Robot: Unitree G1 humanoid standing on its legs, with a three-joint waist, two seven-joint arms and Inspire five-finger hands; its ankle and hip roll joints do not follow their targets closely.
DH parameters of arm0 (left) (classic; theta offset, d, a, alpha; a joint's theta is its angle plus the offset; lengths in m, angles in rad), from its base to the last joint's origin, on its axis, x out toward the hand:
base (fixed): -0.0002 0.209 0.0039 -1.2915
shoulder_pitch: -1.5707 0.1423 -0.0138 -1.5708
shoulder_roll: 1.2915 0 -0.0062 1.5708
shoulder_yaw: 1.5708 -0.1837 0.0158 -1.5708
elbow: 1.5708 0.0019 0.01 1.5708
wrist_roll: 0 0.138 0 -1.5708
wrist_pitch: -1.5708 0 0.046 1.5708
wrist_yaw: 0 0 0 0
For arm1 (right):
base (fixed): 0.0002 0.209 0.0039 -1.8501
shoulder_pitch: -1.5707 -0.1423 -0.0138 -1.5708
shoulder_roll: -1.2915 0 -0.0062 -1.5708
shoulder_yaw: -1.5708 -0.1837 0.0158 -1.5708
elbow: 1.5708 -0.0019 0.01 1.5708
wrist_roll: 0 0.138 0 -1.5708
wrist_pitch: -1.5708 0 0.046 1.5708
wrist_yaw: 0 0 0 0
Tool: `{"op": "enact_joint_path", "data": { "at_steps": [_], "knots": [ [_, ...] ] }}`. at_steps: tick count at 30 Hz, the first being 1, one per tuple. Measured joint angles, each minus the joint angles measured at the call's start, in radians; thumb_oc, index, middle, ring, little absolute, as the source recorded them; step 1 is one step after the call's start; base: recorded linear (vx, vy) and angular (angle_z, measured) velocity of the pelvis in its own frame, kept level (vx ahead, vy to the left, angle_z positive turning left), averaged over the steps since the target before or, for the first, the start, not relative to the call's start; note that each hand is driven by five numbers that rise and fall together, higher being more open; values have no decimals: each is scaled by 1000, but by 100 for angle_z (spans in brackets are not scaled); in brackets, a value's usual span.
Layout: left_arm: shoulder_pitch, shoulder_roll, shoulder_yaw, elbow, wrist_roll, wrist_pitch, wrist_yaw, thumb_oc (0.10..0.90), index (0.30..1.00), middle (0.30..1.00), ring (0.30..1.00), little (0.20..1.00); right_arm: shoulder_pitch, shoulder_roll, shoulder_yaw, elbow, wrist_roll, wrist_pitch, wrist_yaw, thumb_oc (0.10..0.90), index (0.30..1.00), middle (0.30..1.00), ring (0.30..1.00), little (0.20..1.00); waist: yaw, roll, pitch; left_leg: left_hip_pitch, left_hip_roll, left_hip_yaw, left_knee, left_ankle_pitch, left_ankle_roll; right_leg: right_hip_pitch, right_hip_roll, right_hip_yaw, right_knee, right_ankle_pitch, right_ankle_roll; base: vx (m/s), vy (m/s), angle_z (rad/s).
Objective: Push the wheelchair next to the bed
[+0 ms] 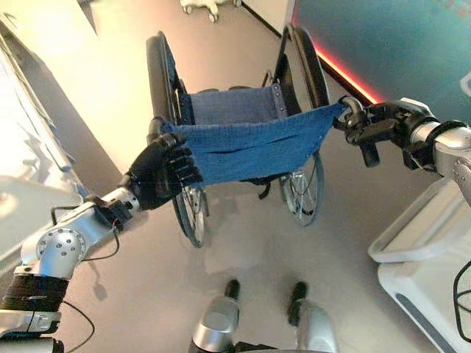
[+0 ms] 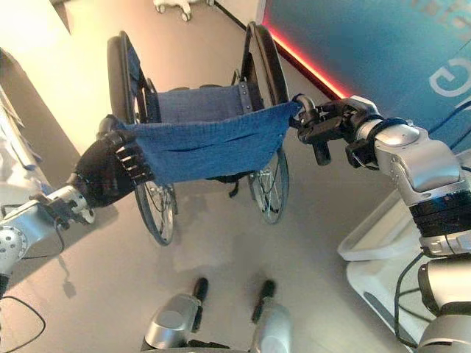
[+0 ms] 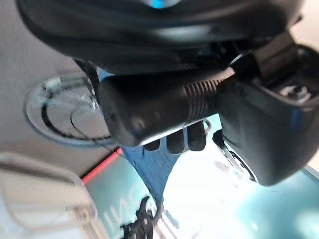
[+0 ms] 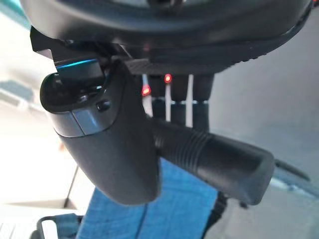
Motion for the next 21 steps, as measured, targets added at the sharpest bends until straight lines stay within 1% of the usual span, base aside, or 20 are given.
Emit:
{"op": "enact_joint_path", "data": {
  "at_steps": [1,2,3,4,5,7,8,9,10,11,12,13,14,15,16,17,18,19,20,21],
  "knots": [
    [1,0,0,0,22,0,10,400,300,300,300,300,1,1,24,-3,8,31,0,400,300,300,300,300,-11,-17,-4,20,14,30,33,-37,-33,26,26,-41,22,18,-35,401,-129,89],
    [3,4,1,0,27,0,17,400,300,300,300,300,2,1,36,-5,17,46,4,400,300,300,300,300,-13,-34,-6,31,15,37,67,-59,-50,35,51,-61,41,33,-60,525,-173,80],
    [10,3,5,-1,31,-2,27,400,300,300,300,300,4,-1,49,-5,36,67,14,400,300,300,300,300,-12,-60,-8,5,10,15,208,-110,-123,60,99,-53,48,26,-101,474,-136,55],
    [25,-3,7,-7,31,-6,34,400,300,300,300,300,10,-1,51,-4,41,67,14,400,300,300,300,300,-9,-64,-15,-77,14,-11,388,-94,-159,63,108,-23,66,-22,-97,617,-166,21],
    [51,-5,16,-39,31,-6,46,400,300,300,300,300,5,-5,47,-8,40,66,16,400,300,300,300,300,3,-54,-20,-141,21,-32,529,-54,-214,63,118,-11,80,-42,-108,369,-90,-13],
    [89,-45,34,-72,29,-6,56,400,300,300,300,300,5,-17,42,-6,41,43,16,400,300,300,300,300,30,-27,-34,-166,12,-75,604,-11,-240,69,131,-22,125,-75,-134,367,-74,-39],
    [95,-54,34,-78,29,-6,57,400,300,300,300,300,4,-20,42,-6,39,41,15,400,300,300,300,300,35,-18,-39,-184,11,-90,636,11,-241,75,131,-27,126,-79,-143,583,-54,-21],
    [106,-54,36,-89,29,-6,56,400,300,300,300,300,-2,-24,38,-7,38,39,14,400,300,300,300,300,50,-20,-44,-238,-1,-116,687,40,-224,90,125,-14,99,-74,-140,529,4,17],
    [100,-53,36,-100,29,-5,55,400,300,300,300,300,-9,-39,36,-8,39,40,16,400,300,300,300,300,46,-31,-47,-275,-14,-111,641,-7,-147,114,119,-9,47,-74,-139,575,2,31],
    [97,-53,35,-104,29,-5,55,400,300,300,300,300,-14,-44,39,-7,39,45,17,400,300,300,300,300,44,-44,-46,-277,-25,-112,551,-22,-120,128,112,0,18,-68,-129,549,41,41],
    [97,-53,35,-116,27,-5,55,400,300,300,300,300,-28,-46,44,7,40,48,18,400,300,300,300,300,33,-59,-48,-195,-39,-123,125,8,-82,132,97,-10,13,-62,-118,571,39,41],
    [96,-52,26,-120,24,-1,41,400,300,300,300,300,-47,-50,52,23,41,49,20,400,300,300,300,300,12,3,-44,-79,21,-104,-224,218,-76,158,133,-60,57,-71,-110,578,42,26],
    [95,-49,19,-117,24,-1,36,400,300,300,300,300,-51,-34,52,38,37,46,12,400,300,300,300,300,8,16,-33,-14,32,-81,-295,291,-43,164,136,-72,93,-88,-96,548,38,24],
    [93,-52,13,-116,25,-2,38,400,300,300,300,300,-52,-16,55,48,35,46,-13,400,300,300,300,300,3,12,-34,2,26,-77,-293,270,-34,170,133,-103,75,-90,-84,514,23,3],
    [83,-56,12,-111,26,-14,33,400,300,300,300,300,-54,-14,50,49,29,48,-16,400,300,300,300,300,23,-1,-38,3,16,-51,-290,253,-51,177,136,-111,36,-82,-82,457,20,7],
    [73,-66,11,-104,30,-22,33,400,300,300,300,300,-53,-13,50,48,19,49,-16,400,300,300,300,300,25,-8,-37,5,15,-28,-282,244,-64,193,143,-116,1,-72,-88,364,-11,6],
    [62,-72,6,-101,35,-28,45,400,300,300,300,300,-53,-5,51,48,1,53,-17,400,300,300,300,300,33,-17,-39,10,7,25,-276,239,-71,248,161,-139,-97,-51,-109,501,-31,8],
    [46,-73,4,-83,52,-29,46,400,300,300,300,300,-54,2,49,46,-3,53,-20,400,300,300,300,300,44,-25,-38,12,2,63,-244,205,-83,310,175,-134,-190,-41,-122,689,-39,-8],
    [41,-70,9,-59,56,-33,46,400,300,300,300,300,-62,37,52,57,-16,51,-34,400,300,300,300,300,72,-33,-35,-6,5,59,-138,135,-81,366,184,-115,-255,-29,-119,530,-32,-26],
    [42,-68,18,-49,58,-33,48,400,300,300,300,300,-71,66,54,73,-33,51,-36,400,300,300,300,300,85,-38,-32,-44,8,53,-22,87,-76,386,183,-88,-273,-21,-122,549,-36,-52]
  ]
}}
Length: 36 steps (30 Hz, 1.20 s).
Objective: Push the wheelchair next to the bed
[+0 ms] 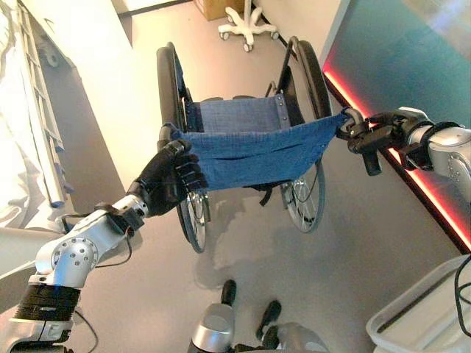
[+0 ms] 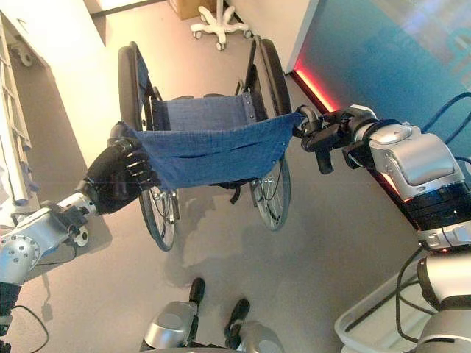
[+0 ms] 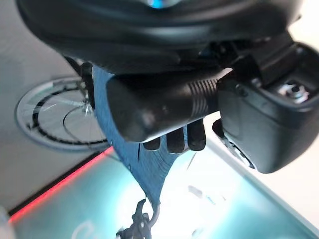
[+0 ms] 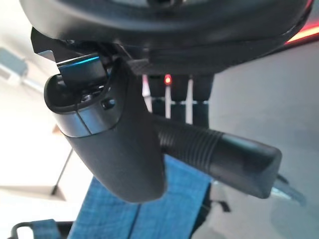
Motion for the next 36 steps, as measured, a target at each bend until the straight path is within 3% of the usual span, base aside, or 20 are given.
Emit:
{"op": "enact_joint_path", "data": {
  "at_steps": [1,3,4,5,7,10,11,13,14,15,17,20,23,24,28,30,31,32,34,36],
  "knots": [
    [2,2,8,9,1,0,7,400,300,300,300,300,-9,22,17,8,-9,0,-7,400,300,300,300,300,29,-16,-4,-61,-20,-27,63,-42,-10,22,-5,51,-11,-5,3,516,-15,-52],
    [3,16,10,7,1,8,-10,400,300,300,300,300,-14,12,27,20,7,0,1,400,300,300,300,300,61,-15,-15,-67,-77,-86,-95,24,53,6,5,73,65,-68,16,487,-7,-49],
    [8,39,19,7,0,12,-28,400,300,300,300,300,-14,24,32,24,14,-9,-2,400,300,300,300,300,80,-11,-14,-38,-56,-52,-112,91,108,-47,19,45,264,-164,79,364,-17,-23],
    [10,51,30,8,-2,14,-46,400,300,300,300,300,-17,24,35,29,38,-12,-11,400,300,300,300,300,84,-21,-16,-38,-52,-53,-90,73,114,-153,5,37,580,-216,185,453,-47,-4],
    [9,88,33,9,-1,14,-56,400,300,300,300,300,-17,21,36,29,62,-12,-10,400,300,300,300,300,70,-54,-23,-31,-67,-26,-87,52,118,-204,-10,37,784,-183,231,370,-79,40],
    [6,103,57,25,1,14,-62,400,300,300,300,300,-20,23,34,33,74,-79,-11,400,300,300,300,300,72,-54,-15,-7,-66,-30,-95,46,121,-226,-30,53,694,-225,167,412,-127,4],
    [6,111,67,30,0,15,-62,400,300,300,300,300,-21,21,18,18,71,-101,-11,400,300,300,300,300,74,-26,2,7,-56,-89,-99,38,124,-255,-66,46,640,-278,72,218,-96,4],
    [5,123,68,43,-2,24,-61,400,300,300,300,300,-24,22,17,10,69,-104,-11,400,300,300,300,300,70,-21,14,3,-70,-109,-41,17,90,-221,-109,43,314,-186,39,340,-166,39],
    [21,123,70,31,-7,27,-56,400,300,300,300,300,-9,23,17,7,65,-98,-11,400,300,300,300,300,58,-20,14,1,-75,-144,16,-21,45,-170,-121,38,225,-33,88,497,-320,71],
    [34,120,73,9,-8,27,-50,400,300,300,300,300,9,11,19,-5,64,-96,-10,400,300,300,300,300,53,-25,12,-11,-57,-168,41,-45,19,-148,-123,39,224,-34,92,477,-403,63],
    [58,123,85,-36,-11,23,-42,400,300,300,300,300,32,-16,0,-33,73,-97,-6,400,300,300,300,300,40,-5,8,27,-19,-218,-15,-65,56,-213,-146,51,353,-98,106,363,-395,39],
    [58,111,95,-38,-11,24,-19,400,300,300,300,300,15,-20,-3,-52,72,-94,-7,400,300,300,300,300,9,5,9,33,-10,-250,-13,-76,39,-297,-245,74,311,-50,165,404,-392,52],
    [57,105,140,-40,-10,22,-4,400,300,300,300,300,6,-19,1,-77,83,-66,-8,400,300,300,300,300,18,-13,9,36,35,-244,26,-118,-29,-252,-169,65,133,137,87,467,-330,53],
    [78,73,181,-58,-6,19,13,400,300,300,300,300,2,-20,14,-83,108,-54,-13,400,300,300,300,300,36,-21,9,41,65,-236,76,-144,-71,-215,-137,5,140,93,98,370,-286,22],
    [139,41,224,-93,-5,-8,18,400,300,300,300,300,-17,-19,45,-80,138,-54,-20,400,300,300,300,300,78,-21,9,-54,128,-209,329,-114,-144,-164,-68,-4,140,53,44,374,-292,13],
    [201,19,227,-120,-5,-28,14,400,300,300,300,300,-22,-19,64,-81,134,-54,-20,400,300,300,300,300,72,-28,8,-154,112,-216,502,6,-197,-138,-90,-44,140,50,39,336,-187,31],
    [217,12,227,-127,-5,-28,13,400,300,300,300,300,-18,-19,65,-81,132,-52,-19,400,300,300,300,300,69,-36,8,-194,95,-219,540,36,-193,-127,-108,-57,138,50,39,331,-146,59],
    [237,-15,221,-136,0,-26,6,400,300,300,300,300,1,-22,61,-90,114,-52,-11,400,300,300,300,300,50,-40,3,-220,62,-212,508,-1,-133,-110,-132,-68,138,39,22,343,-103,58],
    [263,-55,208,-158,1,-25,-10,400,300,300,300,300,15,-45,58,-90,111,-52,2,400,300,300,300,300,51,-28,-7,-126,14,-218,131,27,-59,-103,-141,-68,155,36,27,364,-70,24],
    [270,-42,178,-184,3,-21,-34,400,300,300,300,300,23,-40,53,-87,47,-52,10,400,300,300,300,300,8,-2,-15,-19,11,-188,-104,65,14,-112,-144,-87,256,-37,122,427,-41,44]
  ]
}}
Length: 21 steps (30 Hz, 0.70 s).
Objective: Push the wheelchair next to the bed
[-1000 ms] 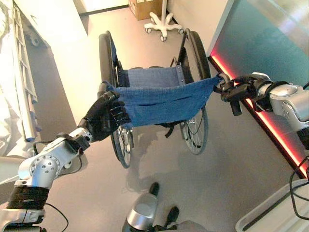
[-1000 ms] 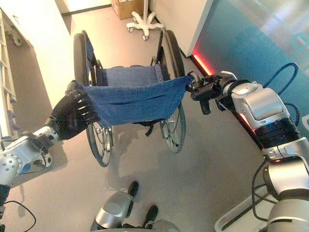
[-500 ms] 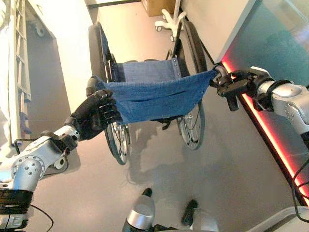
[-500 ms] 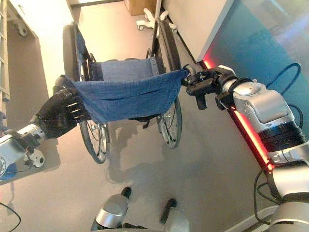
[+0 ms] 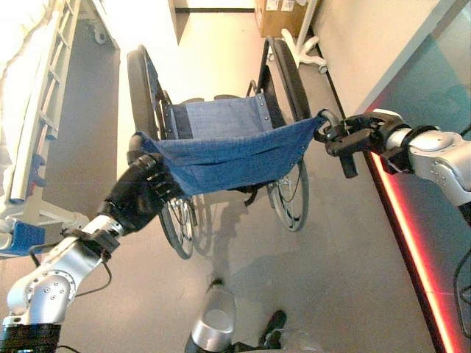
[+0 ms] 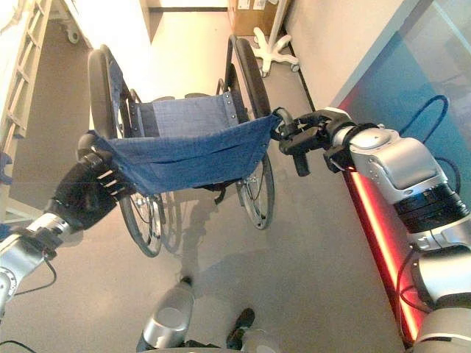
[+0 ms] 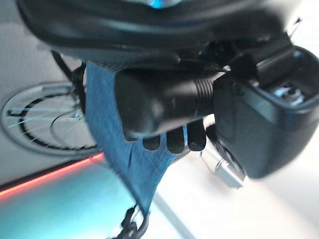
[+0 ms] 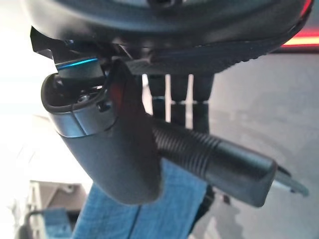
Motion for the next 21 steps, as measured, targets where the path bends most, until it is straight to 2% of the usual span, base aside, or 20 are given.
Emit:
{"op": "enact_joint_path", "data": {
  "at_steps": [1,3,4,5,6,7,8,9,10,11,12,13,14,15,16,17,18,19,20,21],
  "knots": [
    [-9,0,-4,-4,0,0,0,400,300,300,300,300,-1,1,-3,2,-16,3,-1,400,300,300,300,300,-4,-2,0,2,-5,-2,-10,-4,19,-6,-2,-2,1,-21,5,416,-16,49],
    [-59,-1,-36,8,9,-1,22,400,300,300,300,300,-7,8,-29,7,-31,25,-15,400,300,300,300,300,-3,-11,-6,-4,-37,-22,-23,-2,22,-12,35,-20,-92,-1,19,393,-15,27],
    [-66,-3,-41,16,11,-1,26,400,300,300,300,300,-7,14,-33,7,-45,25,-15,400,300,300,300,300,-8,-10,-7,-4,-48,-29,-26,-2,22,-3,36,-43,-111,-4,-16,378,-30,58],
    [-80,-7,-52,33,30,-1,24,400,300,300,300,300,-7,28,-37,6,-59,25,-30,400,300,300,300,300,-38,1,-12,-10,-59,-17,-28,0,17,49,41,-69,-175,17,-5,300,-35,70],
    [-107,-8,-66,55,39,-1,22,400,300,300,300,300,-8,27,-38,6,-60,26,-33,400,300,300,300,300,-56,1,-12,-15,-61,18,-16,1,16,82,47,-88,-215,25,-5,389,-85,91],
    [-143,-10,-77,79,39,-2,22,400,300,300,300,300,-12,23,-39,7,-60,31,-40,400,300,300,300,300,-61,0,-12,-21,-50,86,-11,1,17,114,60,-98,-265,43,-14,416,-103,51],
    [-164,-12,-77,100,39,-10,20,400,300,300,300,300,-24,41,-39,28,-61,30,-47,400,300,300,300,300,-45,0,-12,-28,-33,131,14,-13,-4,130,81,-96,-296,56,-38,491,-125,19],
    [-175,-15,-79,114,39,-14,20,400,300,300,300,300,-35,55,-36,44,-62,31,-49,400,300,300,300,300,-35,-1,-12,-35,-27,148,37,-24,-19,134,88,-92,-295,54,-48,506,-103,-29],
    [-184,-13,-72,132,40,-23,29,400,300,300,300,300,-55,95,-32,72,-89,31,-53,400,300,300,300,300,-6,-11,-12,-103,-16,171,198,-71,-39,141,96,-75,-294,44,-82,544,-76,-29],
    [-183,-13,-58,134,41,-24,32,400,300,300,300,300,-68,105,-24,86,-93,32,-56,400,300,300,300,300,13,-18,-15,-209,-28,160,339,-125,-55,145,87,-16,-293,16,-89,410,-46,-29],
    [-183,-13,-58,133,44,-23,32,400,300,300,300,300,-68,100,-24,86,-89,40,-55,400,300,300,300,300,29,-20,-19,-210,-55,156,286,-121,-46,147,82,11,-288,-8,-61,496,13,-47],
    [-168,-10,-58,130,44,-20,22,400,300,300,300,300,-65,98,-23,85,-85,46,-48,400,300,300,300,300,56,9,-33,-175,-70,133,139,-34,36,143,108,25,-242,-37,-43,387,34,-63],
    [-163,6,-54,135,42,-20,12,400,300,300,300,300,-56,111,-23,79,-89,40,-50,400,300,300,300,300,73,-1,-32,-151,-71,138,118,-30,81,134,116,24,-195,-62,-30,616,62,-50],
    [-162,1,-45,144,42,-20,4,400,300,300,300,300,-56,117,-22,74,-85,38,-51,400,300,300,300,300,75,-3,-34,-142,-55,141,113,-32,81,56,107,15,45,-155,35,382,32,-15],
    [-163,2,-42,144,42,-20,2,400,300,300,300,300,-57,114,-22,74,-83,38,-50,400,300,300,300,300,74,-8,-33,-136,-61,136,125,-43,79,9,101,31,186,-180,81,454,-1,26],
    [-164,14,-42,144,42,-17,0,400,300,300,300,300,-46,114,-22,76,-78,39,-46,400,300,300,300,300,74,-26,-34,-122,-59,141,143,-57,90,-74,96,72,470,-173,149,396,-61,44],
    [-163,25,-42,144,42,-14,4,400,300,300,300,300,-39,112,-23,75,-55,39,-44,400,300,300,300,300,64,-42,-33,-91,-64,166,120,-59,94,-94,96,75,538,-138,137,348,-62,48],
    [-163,29,-42,144,42,-13,11,400,300,300,300,300,-39,108,-24,74,-49,38,-40,400,300,300,300,300,65,-44,-33,-78,-63,171,107,-58,94,-102,97,72,540,-144,125,326,-59,26],
    [-163,44,-42,152,41,-11,15,400,300,300,300,300,-37,108,-27,72,-50,12,-31,400,300,300,300,300,65,-38,-30,-59,-56,173,95,-58,95,-122,87,78,503,-193,49,269,-63,3],
    [-164,53,-42,156,37,-11,15,400,300,300,300,300,-37,108,-26,72,-50,0,-31,400,300,300,300,300,66,-37,-29,-57,-55,173,95,-58,95,-130,74,81,463,-205,28,329,-87,4]
  ]
}}
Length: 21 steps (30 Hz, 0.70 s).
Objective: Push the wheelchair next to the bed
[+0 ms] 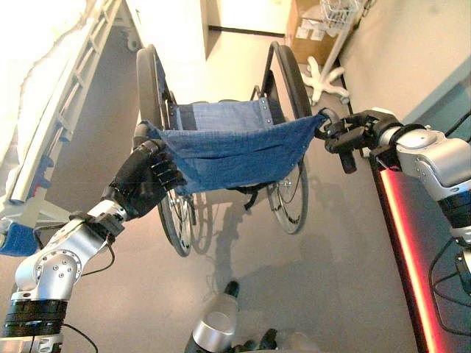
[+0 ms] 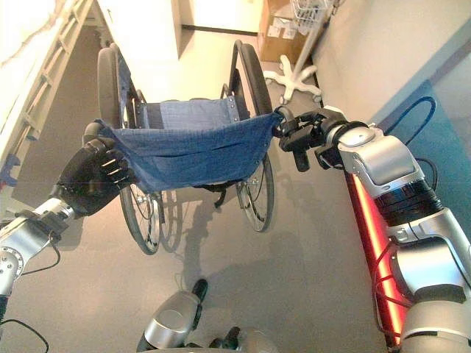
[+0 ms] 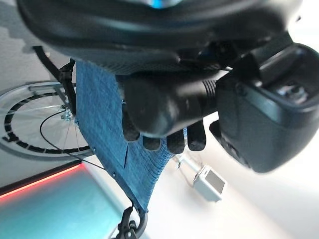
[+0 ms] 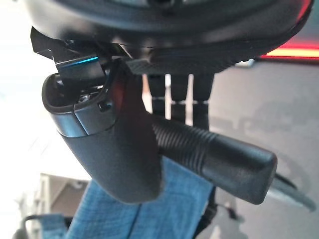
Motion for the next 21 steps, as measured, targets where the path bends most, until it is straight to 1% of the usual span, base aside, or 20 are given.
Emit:
{"op": "enact_joint_path", "data": {
  "at_steps": [1,2,3,4,5,6,7,8,9,10,11,12,13,14,16,17,18,19,20,21],
  "knots": [
    [-9,19,0,10,-13,2,1,400,300,300,300,300,1,-5,-2,-5,0,-18,5,400,300,300,300,300,2,9,5,2,6,-22,1,-1,0,-24,-34,1,-111,-28,-52,317,-90,25],
    [-15,36,0,17,-14,10,4,400,300,300,300,300,1,-5,-4,-5,0,-27,8,400,300,300,300,300,-5,13,9,0,11,-32,18,-3,-3,-23,-57,0,-274,-26,-71,321,-67,48],
    [-18,51,-1,22,-16,20,9,400,300,300,300,300,5,-4,-3,-6,-1,-27,11,400,300,300,300,300,-6,13,11,-3,7,-50,54,-28,-43,7,-70,-3,-435,150,-92,271,-45,84],
    [-16,55,-1,19,-28,22,10,400,300,300,300,300,24,-6,-6,-12,-1,-27,12,400,300,300,300,300,-25,16,14,-5,16,-78,93,-48,-72,49,-62,8,-478,197,-55,270,-49,93],
    [-15,56,-4,15,-42,23,11,400,300,300,300,300,41,-13,-8,-17,-1,-27,13,400,300,300,300,300,-31,12,13,-15,18,-97,127,-55,-83,94,-55,16,-523,208,-56,327,-127,90],
    [2,51,-4,-14,-51,19,11,400,300,300,300,300,66,-44,-9,-25,2,-27,33,400,300,300,300,300,-30,-1,3,-13,21,-132,88,-66,-99,138,-45,25,-585,208,-50,398,-224,64],
    [9,47,-3,-37,-52,18,9,400,300,300,300,300,78,-69,-26,-36,10,-27,52,400,300,300,300,300,-26,2,2,18,37,-137,16,-52,-71,147,-38,25,-588,197,-38,398,-284,36],
    [11,39,-3,-45,-51,19,7,400,300,300,300,300,65,-73,-27,-34,10,-27,55,400,300,300,300,300,-30,15,4,31,54,-142,-6,-39,-65,98,-41,29,-515,182,-30,390,-371,8],
    [11,37,-3,-47,-51,22,6,400,300,300,300,300,54,-74,-28,-32,9,-30,55,400,300,300,300,300,-30,24,9,37,53,-146,-9,-39,-65,68,-56,23,-470,164,-36,428,-447,-2],
    [14,31,-3,-43,-51,29,6,400,300,300,300,300,44,-75,-30,-34,8,-38,55,400,300,300,300,300,-34,29,12,36,46,-159,-10,-46,-62,46,-109,23,-512,181,-27,450,-484,-7],
    [12,17,-2,-37,-50,29,8,400,300,300,300,300,36,-73,-31,-36,6,-39,53,400,300,300,300,300,-33,39,15,43,43,-178,-11,-52,-64,15,-140,26,-484,186,-15,448,-464,18],
    [4,4,-3,-33,-48,30,20,400,300,300,300,300,27,-71,-31,-42,6,-40,49,400,300,300,300,300,-55,69,24,54,56,-203,-11,-55,-69,-10,-162,28,-483,205,4,415,-396,46],
    [0,10,-3,-27,-47,34,29,400,300,300,300,300,26,-72,-31,-60,6,-33,40,400,300,300,300,300,-71,85,26,60,79,-198,-8,-60,-83,-12,-166,37,-534,242,25,333,-303,71],
    [-6,22,-2,-18,-47,34,29,400,300,300,300,300,26,-72,-28,-70,10,-15,40,400,300,300,300,300,-69,80,25,71,95,-186,-2,-71,-101,-3,-154,48,-607,303,8,420,-310,66],
    [-14,38,-1,-14,-44,33,44,400,300,300,300,300,26,-70,-13,-71,27,-3,39,400,300,300,300,300,-68,51,23,83,107,-170,10,-91,-131,11,-122,46,-641,419,-50,338,-224,54],
    [-18,25,4,2,-42,27,45,400,300,300,300,300,25,-66,3,-61,42,-3,34,400,300,300,300,300,-63,40,26,112,121,-161,9,-104,-149,23,-101,-18,-585,357,-53,345,-232,32],
    [-5,16,15,-5,-38,13,53,400,300,300,300,300,27,-60,12,-59,53,-2,30,400,300,300,300,300,-28,40,24,104,155,-148,85,-129,-186,44,-57,3,-583,323,-32,348,-233,14],
    [-5,18,21,-6,-38,12,50,400,300,300,300,300,23,-61,12,-57,59,-2,30,400,300,300,300,300,-17,41,24,86,173,-147,137,-140,-205,41,-36,5,-572,288,-41,435,-274,-5],
    [-3,8,23,-6,-37,8,49,400,300,300,300,300,17,-53,17,-42,61,-2,29,400,300,300,300,300,2,37,23,-5,193,-149,338,-132,-221,40,-16,22,-534,248,-66,243,-125,4],
    [10,8,24,-7,-37,7,47,400,300,300,300,300,13,-50,29,-41,60,-4,28,400,300,300,300,300,11,38,23,-24,199,-151,390,-112,-233,47,-8,20,-523,239,-77,309,-138,-2]
  ]
}}
